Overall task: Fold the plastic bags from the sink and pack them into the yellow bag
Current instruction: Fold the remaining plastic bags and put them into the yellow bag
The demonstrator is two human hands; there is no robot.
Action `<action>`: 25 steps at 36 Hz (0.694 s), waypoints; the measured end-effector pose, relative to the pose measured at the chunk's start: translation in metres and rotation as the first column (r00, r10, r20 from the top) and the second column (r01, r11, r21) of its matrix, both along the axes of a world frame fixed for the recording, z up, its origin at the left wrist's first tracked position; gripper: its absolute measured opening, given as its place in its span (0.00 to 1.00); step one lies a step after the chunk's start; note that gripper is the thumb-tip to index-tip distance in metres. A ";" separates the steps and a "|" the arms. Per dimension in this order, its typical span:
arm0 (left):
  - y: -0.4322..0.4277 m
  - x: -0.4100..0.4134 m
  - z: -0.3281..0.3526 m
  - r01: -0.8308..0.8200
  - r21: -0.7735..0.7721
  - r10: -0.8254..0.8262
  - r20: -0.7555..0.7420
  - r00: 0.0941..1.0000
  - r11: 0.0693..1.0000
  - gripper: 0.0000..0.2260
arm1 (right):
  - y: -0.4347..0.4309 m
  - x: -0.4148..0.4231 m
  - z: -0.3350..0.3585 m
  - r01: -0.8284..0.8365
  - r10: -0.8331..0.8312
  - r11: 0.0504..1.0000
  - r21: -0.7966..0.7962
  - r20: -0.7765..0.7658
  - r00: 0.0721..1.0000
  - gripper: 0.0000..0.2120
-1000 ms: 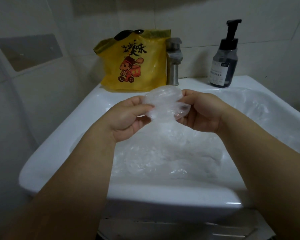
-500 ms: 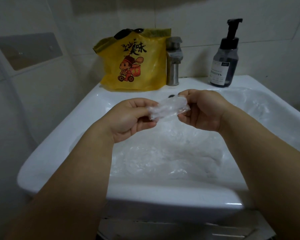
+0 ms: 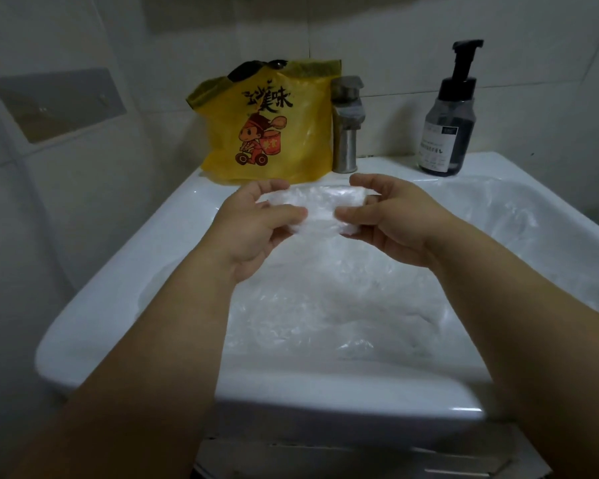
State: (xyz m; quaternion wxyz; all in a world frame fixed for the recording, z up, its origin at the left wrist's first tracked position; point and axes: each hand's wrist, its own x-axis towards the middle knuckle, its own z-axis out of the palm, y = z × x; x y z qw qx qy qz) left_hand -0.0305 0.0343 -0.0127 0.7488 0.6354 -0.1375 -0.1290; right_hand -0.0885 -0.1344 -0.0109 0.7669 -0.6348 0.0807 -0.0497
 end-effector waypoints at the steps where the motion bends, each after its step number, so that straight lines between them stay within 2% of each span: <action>1: 0.001 0.001 0.000 0.014 -0.040 -0.015 -0.015 1.000 0.999 0.16 | 0.000 -0.001 0.001 -0.023 0.023 1.000 0.007 -0.015 1.000 0.27; 5: 0.000 0.003 0.001 0.034 -0.187 -0.041 -0.031 0.999 0.982 0.15 | 0.003 -0.005 0.005 -0.132 0.129 0.991 -0.017 -0.110 0.986 0.09; 9: -0.004 0.003 0.002 0.064 -0.365 -0.084 -0.040 0.996 0.929 0.21 | 0.009 -0.003 0.003 -0.064 0.063 0.998 -0.019 -0.052 0.997 0.07; 10: -0.006 0.001 0.001 0.080 -0.342 -0.110 -0.068 0.992 0.936 0.22 | 0.012 -0.002 0.002 -0.048 0.048 0.999 0.003 -0.017 0.999 0.07; 12: -0.012 -0.005 -0.002 0.174 -0.191 -0.201 -0.131 0.971 0.966 0.25 | 0.019 -0.001 -0.001 -0.072 0.071 0.997 0.027 0.038 0.997 0.05; 15: -0.023 -0.015 -0.009 0.348 0.035 -0.339 -0.153 0.928 0.937 0.22 | 0.028 -0.001 -0.007 -0.130 0.135 0.988 -0.077 0.067 0.989 0.07; 17: -0.027 -0.017 -0.010 0.315 0.049 -0.305 -0.144 0.941 0.948 0.15 | 0.030 -0.001 -0.009 -0.130 0.139 0.984 -0.121 0.074 0.987 0.08; 19: -0.027 -0.013 -0.009 0.266 -0.015 -0.265 -0.151 0.952 0.964 0.13 | 0.030 -0.001 -0.007 -0.116 0.126 0.985 -0.127 0.073 0.989 0.04; 25: -0.017 0.000 -0.001 0.098 -0.222 -0.135 -0.156 0.979 0.970 0.17 | 0.019 -0.001 0.001 -0.085 0.084 0.992 -0.098 -0.007 0.996 0.05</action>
